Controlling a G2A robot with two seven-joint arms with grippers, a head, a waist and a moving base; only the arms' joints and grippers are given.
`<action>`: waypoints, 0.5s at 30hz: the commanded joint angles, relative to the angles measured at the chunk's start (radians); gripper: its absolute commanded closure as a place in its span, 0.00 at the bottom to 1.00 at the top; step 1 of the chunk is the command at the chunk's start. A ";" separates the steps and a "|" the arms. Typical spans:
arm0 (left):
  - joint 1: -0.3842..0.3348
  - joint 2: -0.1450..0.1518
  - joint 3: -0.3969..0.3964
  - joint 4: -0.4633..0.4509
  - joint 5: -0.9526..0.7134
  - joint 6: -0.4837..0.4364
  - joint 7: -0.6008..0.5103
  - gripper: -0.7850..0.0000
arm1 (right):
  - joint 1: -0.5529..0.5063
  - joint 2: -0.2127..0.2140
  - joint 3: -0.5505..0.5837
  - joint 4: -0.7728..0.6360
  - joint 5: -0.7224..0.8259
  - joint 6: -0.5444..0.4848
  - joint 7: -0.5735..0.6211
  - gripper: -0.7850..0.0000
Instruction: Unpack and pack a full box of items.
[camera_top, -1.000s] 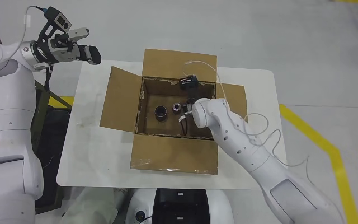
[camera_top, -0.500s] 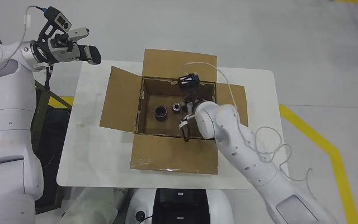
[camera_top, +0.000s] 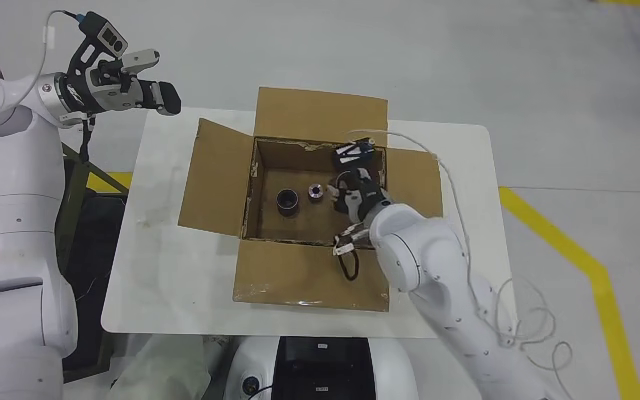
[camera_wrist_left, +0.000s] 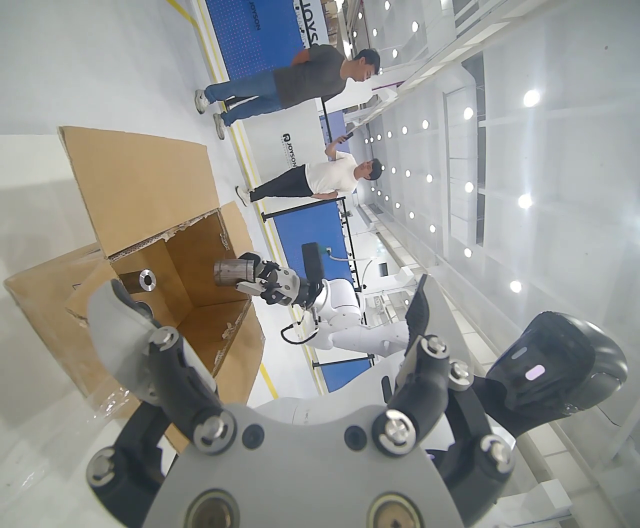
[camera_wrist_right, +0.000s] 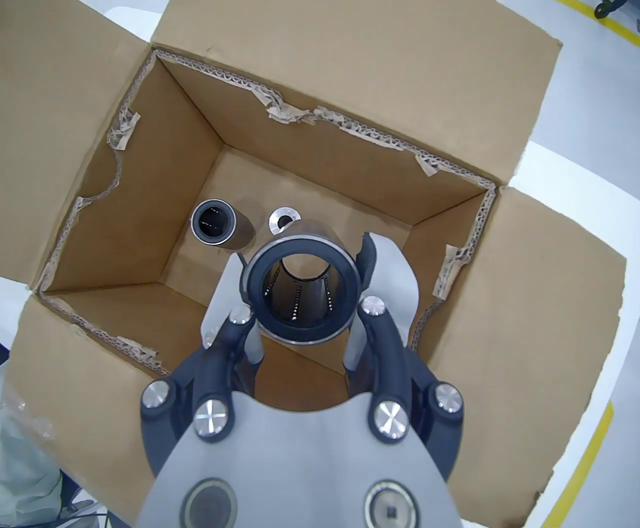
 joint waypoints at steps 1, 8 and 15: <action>0.000 0.000 0.000 0.000 0.000 0.000 0.000 0.00 | -0.021 0.003 0.012 -0.027 -0.010 -0.006 -0.001 1.00; 0.000 0.000 0.000 0.000 0.000 0.000 0.000 0.00 | -0.052 0.006 0.036 -0.046 -0.069 -0.005 0.025 1.00; 0.000 0.000 0.000 0.000 0.000 0.000 0.000 0.00 | -0.052 0.006 0.036 -0.046 -0.069 -0.005 0.025 1.00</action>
